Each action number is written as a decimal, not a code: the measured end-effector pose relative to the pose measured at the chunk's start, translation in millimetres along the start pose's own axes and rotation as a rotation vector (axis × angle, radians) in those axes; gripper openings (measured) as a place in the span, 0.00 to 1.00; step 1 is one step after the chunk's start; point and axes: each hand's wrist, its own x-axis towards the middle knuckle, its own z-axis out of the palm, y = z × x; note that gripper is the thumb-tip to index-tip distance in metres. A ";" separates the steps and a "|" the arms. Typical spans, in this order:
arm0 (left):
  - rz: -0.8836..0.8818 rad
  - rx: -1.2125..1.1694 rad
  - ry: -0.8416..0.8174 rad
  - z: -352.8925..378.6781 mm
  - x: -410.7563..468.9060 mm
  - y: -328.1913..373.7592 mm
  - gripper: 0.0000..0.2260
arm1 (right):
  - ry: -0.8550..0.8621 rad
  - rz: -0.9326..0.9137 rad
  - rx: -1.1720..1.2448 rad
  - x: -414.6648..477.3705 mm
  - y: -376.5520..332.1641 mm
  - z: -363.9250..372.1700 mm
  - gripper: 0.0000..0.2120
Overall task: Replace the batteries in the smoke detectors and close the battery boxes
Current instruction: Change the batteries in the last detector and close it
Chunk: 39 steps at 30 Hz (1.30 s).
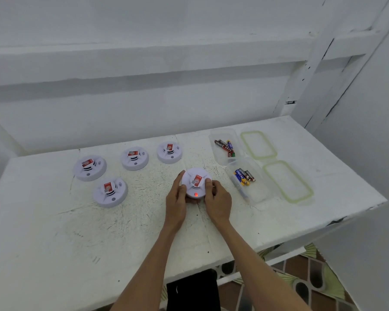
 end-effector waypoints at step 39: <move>0.075 0.245 0.123 -85.8 27.6 9.5 0.30 | -0.457 -0.068 -0.167 18.6 -65.6 51.7 0.20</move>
